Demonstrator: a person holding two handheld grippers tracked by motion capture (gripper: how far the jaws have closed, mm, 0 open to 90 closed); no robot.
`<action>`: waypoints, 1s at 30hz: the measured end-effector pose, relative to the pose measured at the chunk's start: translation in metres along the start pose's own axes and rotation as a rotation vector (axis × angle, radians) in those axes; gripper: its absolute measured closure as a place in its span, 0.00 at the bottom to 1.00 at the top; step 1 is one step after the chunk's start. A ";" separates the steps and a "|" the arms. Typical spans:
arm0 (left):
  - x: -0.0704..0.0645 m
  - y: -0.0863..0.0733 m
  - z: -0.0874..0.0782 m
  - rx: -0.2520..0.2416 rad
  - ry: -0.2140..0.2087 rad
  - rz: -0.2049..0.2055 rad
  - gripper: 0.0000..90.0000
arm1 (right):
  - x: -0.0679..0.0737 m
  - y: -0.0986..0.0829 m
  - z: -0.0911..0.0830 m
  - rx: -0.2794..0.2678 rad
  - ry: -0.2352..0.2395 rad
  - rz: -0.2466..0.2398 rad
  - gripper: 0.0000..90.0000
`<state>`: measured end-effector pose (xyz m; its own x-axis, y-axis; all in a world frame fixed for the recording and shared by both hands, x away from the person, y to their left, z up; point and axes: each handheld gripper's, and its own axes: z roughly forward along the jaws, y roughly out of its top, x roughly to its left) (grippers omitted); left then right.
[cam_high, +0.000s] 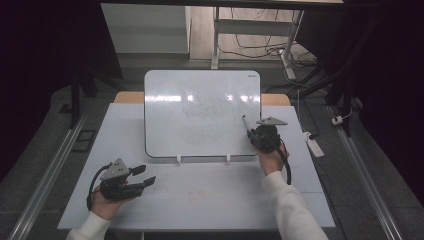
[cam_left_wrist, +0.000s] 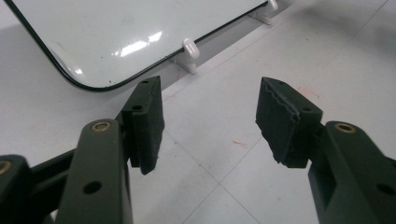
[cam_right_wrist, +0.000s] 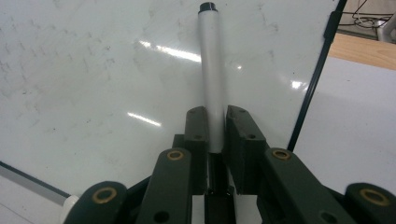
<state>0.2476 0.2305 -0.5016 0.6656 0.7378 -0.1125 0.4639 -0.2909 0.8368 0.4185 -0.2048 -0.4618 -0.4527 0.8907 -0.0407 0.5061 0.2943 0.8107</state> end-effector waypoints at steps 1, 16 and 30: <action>0.000 0.000 0.000 0.000 0.001 0.000 0.47 | 0.000 0.000 0.000 -0.001 0.000 -0.001 0.86; 0.005 -0.006 0.000 0.014 0.013 -0.021 0.45 | 0.000 -0.017 -0.030 -0.133 0.086 -0.104 0.59; 0.009 -0.009 0.006 0.060 0.029 -0.050 0.36 | -0.013 -0.068 -0.074 -0.211 0.256 -0.215 0.54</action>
<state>0.2527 0.2363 -0.5136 0.6240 0.7693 -0.1371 0.5306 -0.2883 0.7971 0.3357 -0.2625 -0.4732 -0.7136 0.6938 -0.0972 0.2301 0.3631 0.9029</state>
